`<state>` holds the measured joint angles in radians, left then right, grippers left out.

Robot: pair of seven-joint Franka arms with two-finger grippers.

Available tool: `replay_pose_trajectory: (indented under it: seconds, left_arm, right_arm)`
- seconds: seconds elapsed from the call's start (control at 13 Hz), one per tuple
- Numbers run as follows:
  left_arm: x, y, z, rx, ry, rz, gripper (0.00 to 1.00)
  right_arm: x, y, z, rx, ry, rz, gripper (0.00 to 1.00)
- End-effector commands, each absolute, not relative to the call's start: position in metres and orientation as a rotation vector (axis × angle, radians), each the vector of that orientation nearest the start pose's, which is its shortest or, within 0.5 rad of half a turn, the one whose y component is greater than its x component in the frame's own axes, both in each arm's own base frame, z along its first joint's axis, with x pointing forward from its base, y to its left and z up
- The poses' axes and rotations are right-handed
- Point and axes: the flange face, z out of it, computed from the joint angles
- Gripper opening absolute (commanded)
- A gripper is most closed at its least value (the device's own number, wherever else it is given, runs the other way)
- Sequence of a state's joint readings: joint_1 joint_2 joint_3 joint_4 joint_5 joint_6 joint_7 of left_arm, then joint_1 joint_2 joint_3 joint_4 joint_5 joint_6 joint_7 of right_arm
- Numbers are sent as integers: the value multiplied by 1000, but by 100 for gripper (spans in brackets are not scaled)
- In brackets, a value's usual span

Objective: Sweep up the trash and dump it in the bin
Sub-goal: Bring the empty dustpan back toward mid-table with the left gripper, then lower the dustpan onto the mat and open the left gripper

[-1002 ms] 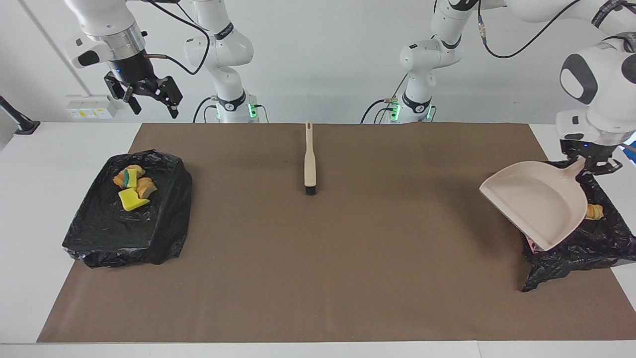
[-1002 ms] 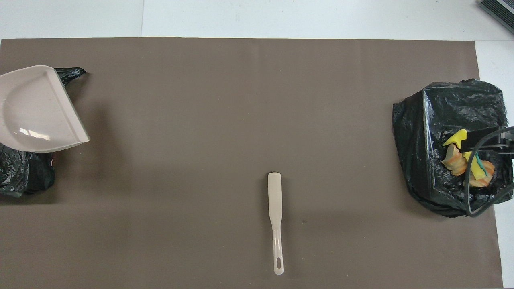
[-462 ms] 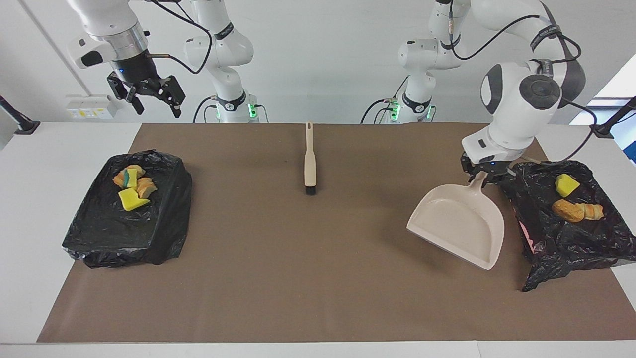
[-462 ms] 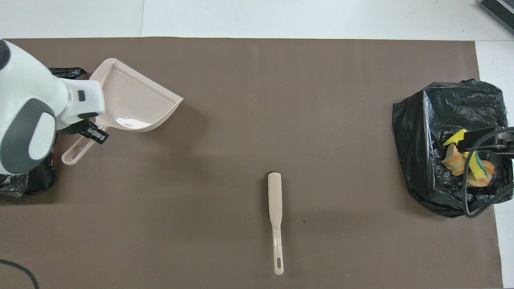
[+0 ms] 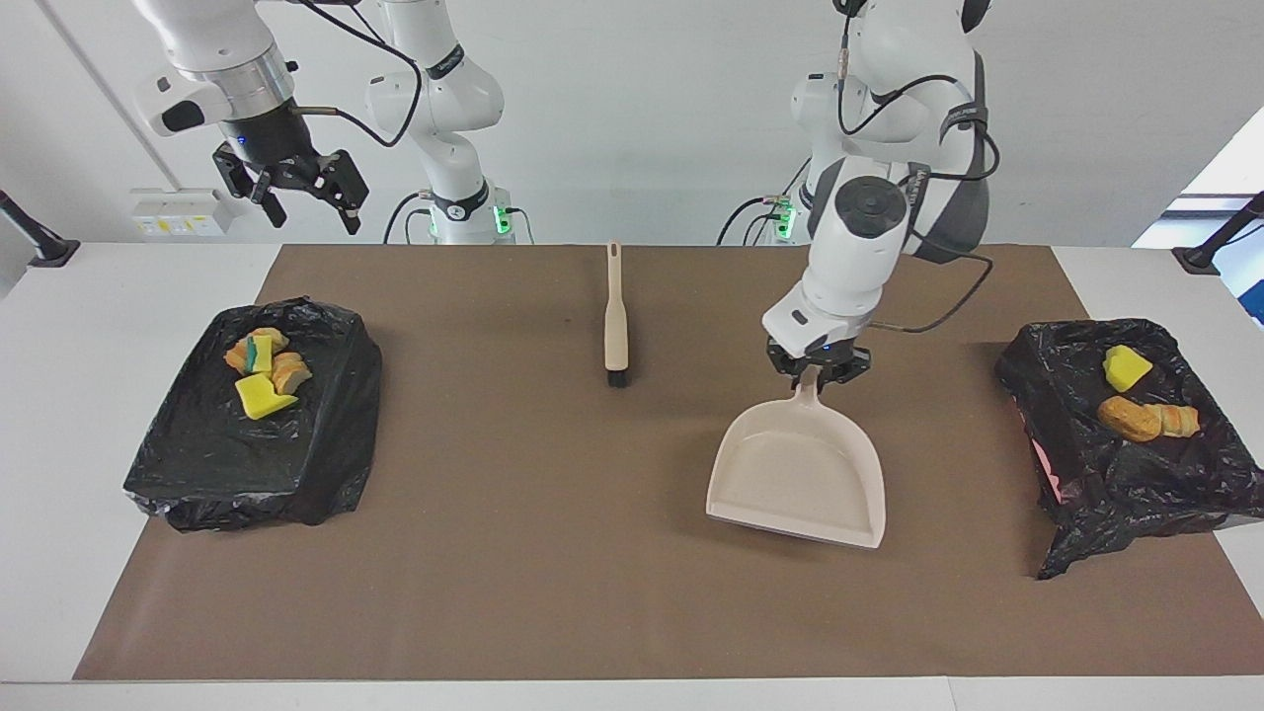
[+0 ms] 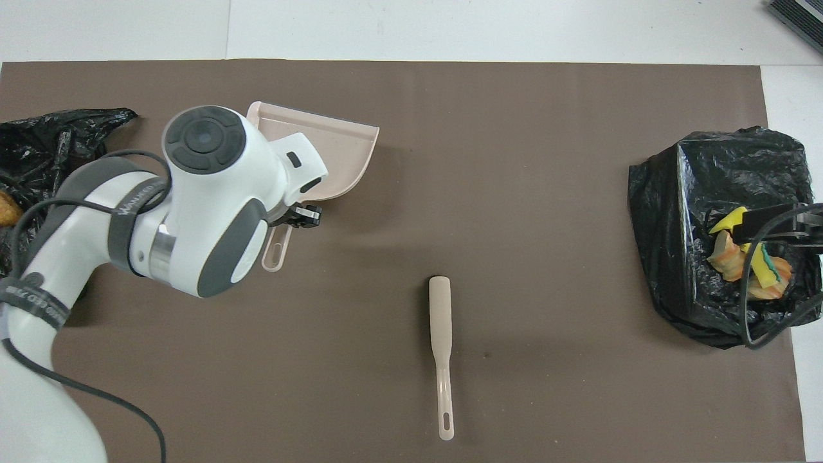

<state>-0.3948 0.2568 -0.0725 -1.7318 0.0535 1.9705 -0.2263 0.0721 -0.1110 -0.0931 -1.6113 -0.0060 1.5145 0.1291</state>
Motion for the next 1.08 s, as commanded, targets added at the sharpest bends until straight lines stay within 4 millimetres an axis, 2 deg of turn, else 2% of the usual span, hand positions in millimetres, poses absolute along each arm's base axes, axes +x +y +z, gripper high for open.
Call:
replay_pose_trajectory:
  seconds: [0.0,0.08,0.15,0.31,0.46,0.62,0.77,1.0]
  left_arm:
    - [577,-337,426,-3177,207,0,0]
    - [574,-355,425,-3199,161,6,0]
    - [571,-376,416,-3198,162,4,0]
    - [578,-390,424,-3220,139,-17,0]
    - [576,-432,405,-3214,97,-17,0]
    - [589,-448,396,-3212,82,-7,0]
    - [577,-472,381,-3201,147,-21,0]
    - [574,-475,377,-3211,153,-8,0]
  right_arm:
    - [509,-15,664,-3105,216,-5,100]
    - [509,-15,664,-3105,216,-5,100]
    - [509,-15,664,-3105,216,-5,100]
    - [509,-15,664,-3105,219,-4,100]
    - [509,-15,664,-3105,219,-4,100]
    - [509,-16,664,-3105,219,-5,100]
    - [509,-15,664,-3105,216,-5,100]
    - [509,-15,664,-3105,219,-4,100]
